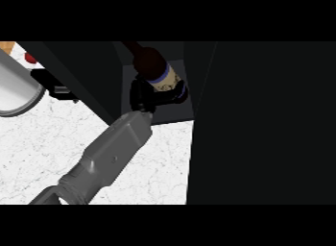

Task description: Pick up the wine, place it into the cabinet and close the cabinet

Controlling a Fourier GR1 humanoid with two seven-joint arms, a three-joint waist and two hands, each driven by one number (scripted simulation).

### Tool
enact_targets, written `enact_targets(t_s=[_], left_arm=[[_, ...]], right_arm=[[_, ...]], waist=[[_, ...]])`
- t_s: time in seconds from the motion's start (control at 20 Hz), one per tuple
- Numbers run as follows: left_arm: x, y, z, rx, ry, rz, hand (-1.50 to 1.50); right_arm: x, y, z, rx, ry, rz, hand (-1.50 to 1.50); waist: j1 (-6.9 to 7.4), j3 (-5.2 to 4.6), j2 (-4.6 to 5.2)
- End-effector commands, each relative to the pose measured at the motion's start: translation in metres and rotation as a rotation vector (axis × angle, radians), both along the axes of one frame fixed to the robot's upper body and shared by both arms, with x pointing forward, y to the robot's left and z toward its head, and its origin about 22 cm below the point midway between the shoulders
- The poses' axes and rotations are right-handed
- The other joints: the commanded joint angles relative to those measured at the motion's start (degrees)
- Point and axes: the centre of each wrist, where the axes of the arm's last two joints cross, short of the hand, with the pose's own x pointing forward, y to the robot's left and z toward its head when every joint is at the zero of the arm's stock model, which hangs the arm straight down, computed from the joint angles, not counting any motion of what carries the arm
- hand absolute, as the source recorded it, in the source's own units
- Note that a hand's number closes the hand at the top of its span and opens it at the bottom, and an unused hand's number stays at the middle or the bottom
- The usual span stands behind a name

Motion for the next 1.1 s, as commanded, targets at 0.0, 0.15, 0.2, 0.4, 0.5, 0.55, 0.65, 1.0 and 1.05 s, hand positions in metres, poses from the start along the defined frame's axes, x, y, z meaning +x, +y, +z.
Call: enact_targets(t_s=[0.0,0.15,0.2,0.4,0.5,0.55,0.65,1.0,1.05], left_arm=[[-0.002,-0.009,0.007,-0.04,-0.017,0.026,1.5],[0.002,-0.011,0.013,-0.03,0.012,0.061,-1.5],[0.002,-0.012,0.013,-0.042,0.007,0.077,-1.5],[0.006,-0.011,0.016,-0.06,0.001,0.094,-1.5],[0.001,-0.013,0.012,-0.047,0.016,0.108,-1.5],[0.003,-0.006,0.007,-0.028,0.0,0.099,-1.5],[0.007,-0.013,0.017,0.004,0.022,0.103,-1.5],[0.01,-0.01,0.015,0.175,-0.046,0.083,-1.5],[0.004,-0.015,0.012,0.181,-0.053,0.066,-1.5]], right_arm=[[0.006,-0.004,0.002,-0.005,-0.003,0.011,-1.5],[0.003,-0.002,0.005,-0.005,-0.009,-0.008,-1.5],[0.003,-0.005,0.005,-0.002,-0.005,0.002,-1.5],[-0.004,-0.005,0.002,0.001,-0.004,-0.006,-1.5],[-0.001,-0.003,-0.001,-0.011,0.011,0.025,-1.5],[-0.001,-0.009,-0.005,-0.005,-0.01,0.001,-1.5],[0.0,-0.003,0.0,-0.015,-0.011,0.0,-1.5],[-0.005,-0.002,0.007,-0.021,0.001,0.016,-1.5],[-0.003,0.002,0.0,-0.004,0.014,0.025,-1.5]], waist=[[-0.39,0.01,0.13],[-0.19,0.01,-0.03],[-0.44,0.02,0.03],[-0.25,0.04,-0.06],[-0.69,0.05,0.09],[0.34,0.08,0.06],[-0.46,0.04,0.16],[0.07,0.02,0.13],[0.18,0.05,-0.01]])
